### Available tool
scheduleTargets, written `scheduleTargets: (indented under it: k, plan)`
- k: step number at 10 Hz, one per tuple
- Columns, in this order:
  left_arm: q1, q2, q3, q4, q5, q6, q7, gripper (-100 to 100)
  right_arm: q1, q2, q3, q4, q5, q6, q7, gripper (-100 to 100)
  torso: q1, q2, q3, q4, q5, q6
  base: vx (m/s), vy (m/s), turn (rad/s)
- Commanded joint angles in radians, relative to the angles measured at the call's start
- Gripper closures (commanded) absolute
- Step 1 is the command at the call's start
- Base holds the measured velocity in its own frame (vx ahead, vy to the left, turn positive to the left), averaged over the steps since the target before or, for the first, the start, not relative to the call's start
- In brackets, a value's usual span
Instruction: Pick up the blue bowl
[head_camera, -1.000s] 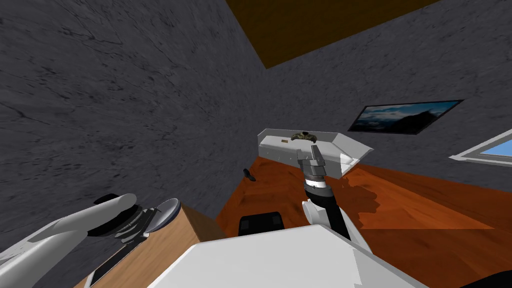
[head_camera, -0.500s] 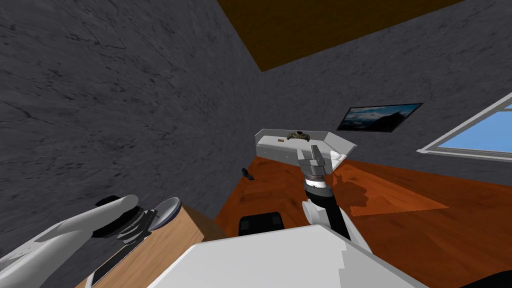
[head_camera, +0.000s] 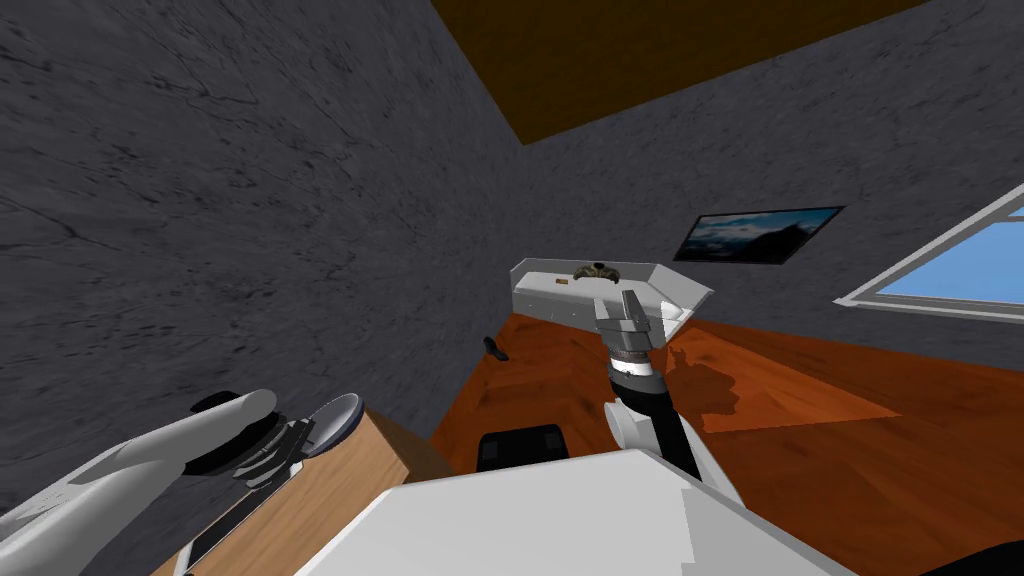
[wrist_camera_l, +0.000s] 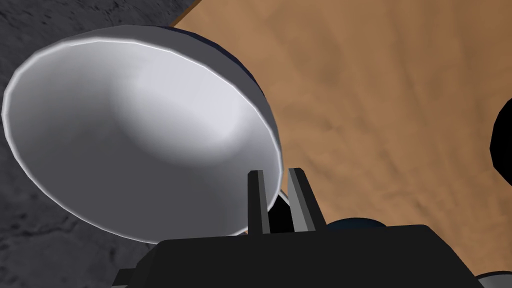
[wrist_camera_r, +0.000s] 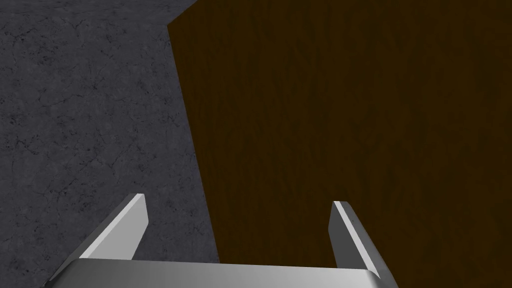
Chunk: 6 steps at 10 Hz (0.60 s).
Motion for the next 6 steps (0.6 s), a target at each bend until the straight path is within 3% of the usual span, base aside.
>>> scheduleTargets:
  k: [1,4,5,6]
  plan:
    - [0.01,0.007,0.001,-0.019,0.01,0.007,-0.008,100,0.0,0.0,0.0,0.0,0.0,0.0,0.0,0,0.0,0.0,0.0,0.0,0.0,0.0,0.062,-0.018,0.155]
    - [0.033,0.034,0.003,-0.075,0.039,0.034,-0.033,100,0.0,0.0,0.0,0.0,0.0,0.0,0.0,0,-0.004,-0.007,-0.004,-0.001,-0.002,-0.001,0.134,-0.047,0.229]
    - [0.036,0.029,0.005,-0.073,0.034,0.031,-0.022,100,0.0,0.0,0.0,0.0,0.0,0.0,0.0,0,-0.004,-0.008,-0.005,-0.001,-0.002,0.0,0.06,-0.021,0.038]
    - [0.037,0.031,0.006,-0.076,0.035,0.034,-0.024,0,0.0,0.0,0.0,0.0,0.0,0.0,0.0,0,-0.003,-0.005,-0.003,-0.001,-0.001,0.001,0.01,-0.005,-0.007]
